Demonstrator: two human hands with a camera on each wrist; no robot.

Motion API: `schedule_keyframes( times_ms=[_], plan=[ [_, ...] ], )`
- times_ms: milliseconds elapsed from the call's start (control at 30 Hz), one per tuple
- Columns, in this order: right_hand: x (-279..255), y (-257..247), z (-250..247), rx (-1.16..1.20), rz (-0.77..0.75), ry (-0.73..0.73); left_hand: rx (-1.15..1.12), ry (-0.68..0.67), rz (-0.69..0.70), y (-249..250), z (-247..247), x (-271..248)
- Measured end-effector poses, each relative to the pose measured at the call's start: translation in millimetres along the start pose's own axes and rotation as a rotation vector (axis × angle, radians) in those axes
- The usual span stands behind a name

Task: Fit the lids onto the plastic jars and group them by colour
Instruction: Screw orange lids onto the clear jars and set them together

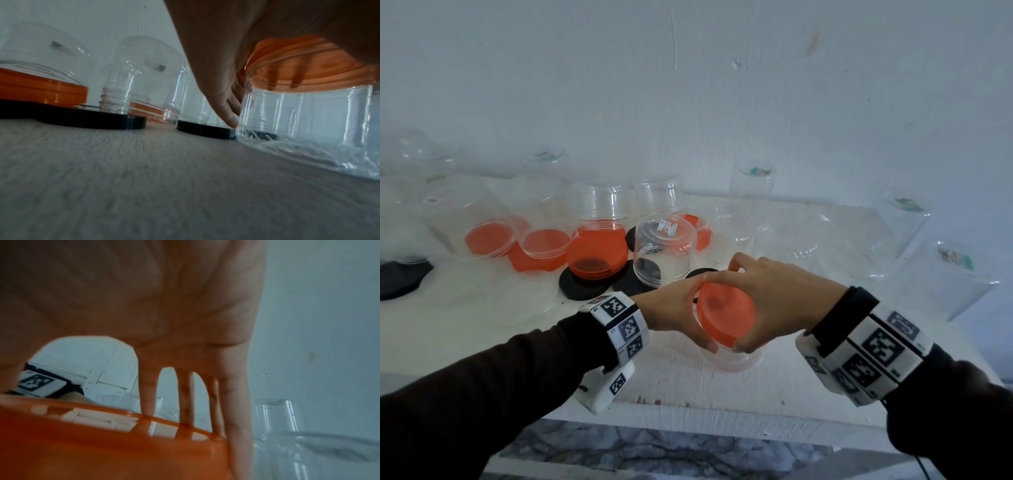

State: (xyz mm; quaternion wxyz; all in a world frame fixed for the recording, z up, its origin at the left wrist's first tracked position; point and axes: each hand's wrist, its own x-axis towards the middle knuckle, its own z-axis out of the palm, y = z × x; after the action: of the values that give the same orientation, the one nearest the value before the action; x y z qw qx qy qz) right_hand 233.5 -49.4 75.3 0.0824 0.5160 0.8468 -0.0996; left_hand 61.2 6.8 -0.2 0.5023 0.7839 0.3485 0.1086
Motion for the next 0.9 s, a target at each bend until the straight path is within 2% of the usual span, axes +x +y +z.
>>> schedule_keyframes(
  times_ms=[333, 900],
  plan=[
    [0.4, 7.3, -0.4, 0.09, -0.12, -0.075, 0.04, 0.007, 0.002, 2.0, 0.0, -1.9],
    [-2.3, -0.5, 1.2, -0.1, -0.019, 0.03, 0.073, 0.035, 0.012, 0.0, 2.3, -0.2]
  ],
)
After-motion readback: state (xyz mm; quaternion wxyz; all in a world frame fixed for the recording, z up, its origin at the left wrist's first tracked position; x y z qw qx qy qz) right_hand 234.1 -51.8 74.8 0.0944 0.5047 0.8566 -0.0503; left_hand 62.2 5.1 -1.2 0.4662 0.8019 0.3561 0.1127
